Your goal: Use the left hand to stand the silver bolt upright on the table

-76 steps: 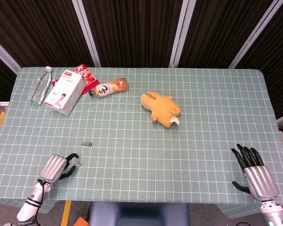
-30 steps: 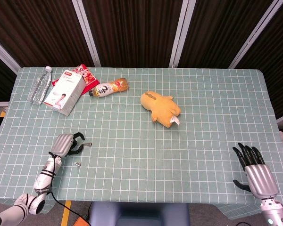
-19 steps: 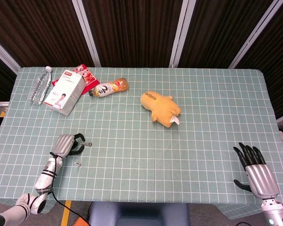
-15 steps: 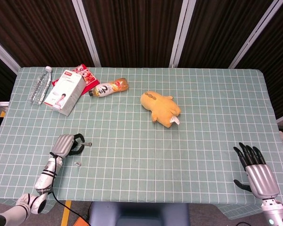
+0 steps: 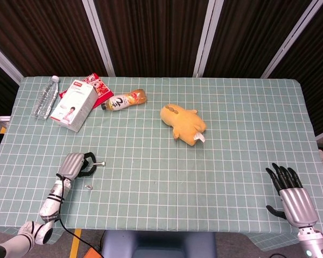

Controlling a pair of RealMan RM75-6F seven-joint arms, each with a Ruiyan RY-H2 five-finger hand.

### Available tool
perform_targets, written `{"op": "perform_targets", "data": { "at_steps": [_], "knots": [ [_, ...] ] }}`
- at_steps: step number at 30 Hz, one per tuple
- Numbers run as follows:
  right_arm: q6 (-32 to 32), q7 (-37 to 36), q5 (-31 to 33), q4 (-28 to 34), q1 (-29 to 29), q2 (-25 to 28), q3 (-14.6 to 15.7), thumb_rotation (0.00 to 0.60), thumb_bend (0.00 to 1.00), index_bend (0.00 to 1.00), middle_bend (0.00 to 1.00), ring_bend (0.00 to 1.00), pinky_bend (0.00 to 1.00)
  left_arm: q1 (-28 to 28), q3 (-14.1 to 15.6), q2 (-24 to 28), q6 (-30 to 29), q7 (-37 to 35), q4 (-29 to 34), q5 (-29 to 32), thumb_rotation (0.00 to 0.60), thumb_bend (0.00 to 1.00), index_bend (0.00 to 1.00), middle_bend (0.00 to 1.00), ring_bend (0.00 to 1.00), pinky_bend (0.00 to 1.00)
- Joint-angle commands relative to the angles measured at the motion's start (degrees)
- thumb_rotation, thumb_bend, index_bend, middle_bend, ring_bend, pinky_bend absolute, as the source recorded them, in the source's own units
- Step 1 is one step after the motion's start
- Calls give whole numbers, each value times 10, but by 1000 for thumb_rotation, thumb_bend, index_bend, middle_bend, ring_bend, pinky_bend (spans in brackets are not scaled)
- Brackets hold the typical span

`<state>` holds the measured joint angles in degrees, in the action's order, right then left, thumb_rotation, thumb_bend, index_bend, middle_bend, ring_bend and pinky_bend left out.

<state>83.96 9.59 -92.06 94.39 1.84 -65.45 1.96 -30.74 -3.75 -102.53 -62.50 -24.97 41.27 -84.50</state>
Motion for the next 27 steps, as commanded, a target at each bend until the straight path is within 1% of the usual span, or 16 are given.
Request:
{"op": "perform_targets", "data": {
  "at_steps": [1, 10, 18, 27],
  "knots": [
    [-1, 0, 0, 0, 0, 0, 0, 600, 154, 0, 0, 0, 0, 1, -1, 6, -10, 5, 14, -3, 600, 385, 561, 1000, 1000, 1000],
    [1, -3, -1, 1, 0, 2, 0, 600, 154, 0, 0, 0, 0, -2, -5, 19, -23, 25, 54, -4, 600, 386, 561, 1000, 1000, 1000],
    [0, -4, 0, 1, 0, 3, 0, 600, 154, 0, 0, 0, 0, -9, -11, 23, -28, 44, 76, -4, 600, 386, 559, 1000, 1000, 1000],
    [-1, -5, 1, 2, 1, 4, 0, 600, 154, 0, 0, 0, 0, -12, -11, 27, -31, 60, 94, -5, 600, 387, 552, 1000, 1000, 1000]
  ]
}}
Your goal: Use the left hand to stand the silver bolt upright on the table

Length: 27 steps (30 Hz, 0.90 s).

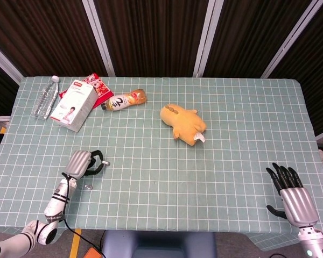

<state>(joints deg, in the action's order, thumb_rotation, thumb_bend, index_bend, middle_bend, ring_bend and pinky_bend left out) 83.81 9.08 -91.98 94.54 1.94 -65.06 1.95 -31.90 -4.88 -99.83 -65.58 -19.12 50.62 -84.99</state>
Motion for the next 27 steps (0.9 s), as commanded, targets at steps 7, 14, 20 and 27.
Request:
{"op": "perform_targets", "data": {
  "at_steps": [7, 14, 20, 27],
  "knots": [
    [2, -1, 0, 1, -1, 1, 0, 600, 154, 0, 0, 0, 0, -1, 1, 1, 2, 4, 2, 1, 600, 385, 510, 1000, 1000, 1000],
    [6, -2, -3, 2, -2, 2, 0, 600, 154, 0, 0, 0, 0, -2, 2, 1, -1, 6, 4, -1, 600, 374, 460, 1000, 1000, 1000],
    [6, -3, -4, 3, -2, 3, 1, 600, 154, 0, 0, 0, 0, 8, 8, 19, -34, 16, 26, -14, 600, 367, 364, 1000, 1000, 1000],
    [16, -10, -10, 6, -6, 11, 1, 600, 154, 0, 0, 0, 0, 94, 74, 186, -129, 37, 222, -55, 600, 353, 79, 114, 52, 130]
  ]
}}
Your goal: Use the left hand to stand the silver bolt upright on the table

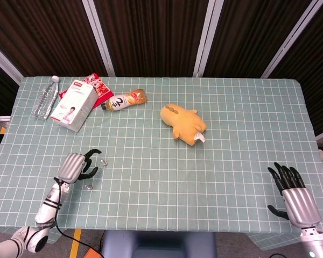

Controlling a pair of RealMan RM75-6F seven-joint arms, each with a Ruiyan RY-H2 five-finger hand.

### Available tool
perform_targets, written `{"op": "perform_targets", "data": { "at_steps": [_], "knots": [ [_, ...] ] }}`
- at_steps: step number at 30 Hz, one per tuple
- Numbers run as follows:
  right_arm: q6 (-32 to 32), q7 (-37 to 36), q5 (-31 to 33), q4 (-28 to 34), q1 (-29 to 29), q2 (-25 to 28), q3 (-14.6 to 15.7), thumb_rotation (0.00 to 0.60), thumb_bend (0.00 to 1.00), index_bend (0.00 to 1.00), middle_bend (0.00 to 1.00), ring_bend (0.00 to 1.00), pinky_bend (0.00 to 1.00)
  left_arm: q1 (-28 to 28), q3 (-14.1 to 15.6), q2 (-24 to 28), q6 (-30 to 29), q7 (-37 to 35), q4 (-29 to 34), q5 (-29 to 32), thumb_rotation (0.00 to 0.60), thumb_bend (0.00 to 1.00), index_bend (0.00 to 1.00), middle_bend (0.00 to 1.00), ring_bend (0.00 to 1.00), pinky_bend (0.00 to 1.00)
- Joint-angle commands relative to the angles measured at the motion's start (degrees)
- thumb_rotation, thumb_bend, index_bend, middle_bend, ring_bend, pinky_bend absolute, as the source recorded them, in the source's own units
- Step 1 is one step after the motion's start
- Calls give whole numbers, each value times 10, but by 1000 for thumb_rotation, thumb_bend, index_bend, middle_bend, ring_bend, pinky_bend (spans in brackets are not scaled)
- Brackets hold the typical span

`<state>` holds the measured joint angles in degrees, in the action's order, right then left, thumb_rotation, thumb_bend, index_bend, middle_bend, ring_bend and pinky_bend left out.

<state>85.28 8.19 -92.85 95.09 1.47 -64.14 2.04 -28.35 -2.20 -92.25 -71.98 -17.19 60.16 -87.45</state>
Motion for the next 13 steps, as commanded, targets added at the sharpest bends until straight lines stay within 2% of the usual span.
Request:
{"op": "perform_targets", "data": {
  "at_steps": [1, 3, 6, 8, 13],
  "knots": [
    [1, 0, -2, 1, -1, 2, 1, 600, 154, 0, 0, 0, 0, 77, 58, 137, -91, 27, 161, -38, 600, 352, 65, 80, 15, 98],
    [0, 1, -3, 3, -1, 3, 3, 600, 154, 0, 0, 0, 0, 124, 85, 186, -153, 70, 222, -58, 600, 350, 47, 52, 0, 55],
    [-3, 7, -2, 9, -2, 4, 5, 600, 153, 0, 0, 0, 0, 192, 109, 213, -236, 134, 254, -69, 600, 351, 52, 18, 0, 33],
    [-4, 14, -4, 11, -2, 3, 6, 600, 154, 0, 0, 0, 0, 214, 115, 227, -250, 176, 264, -67, 600, 350, 45, 1, 0, 24],
    [-9, 23, -11, 15, -1, 0, 12, 600, 154, 0, 0, 0, 0, 225, 104, 238, -258, 193, 281, -71, 600, 350, 14, 0, 0, 15]
  ]
}}
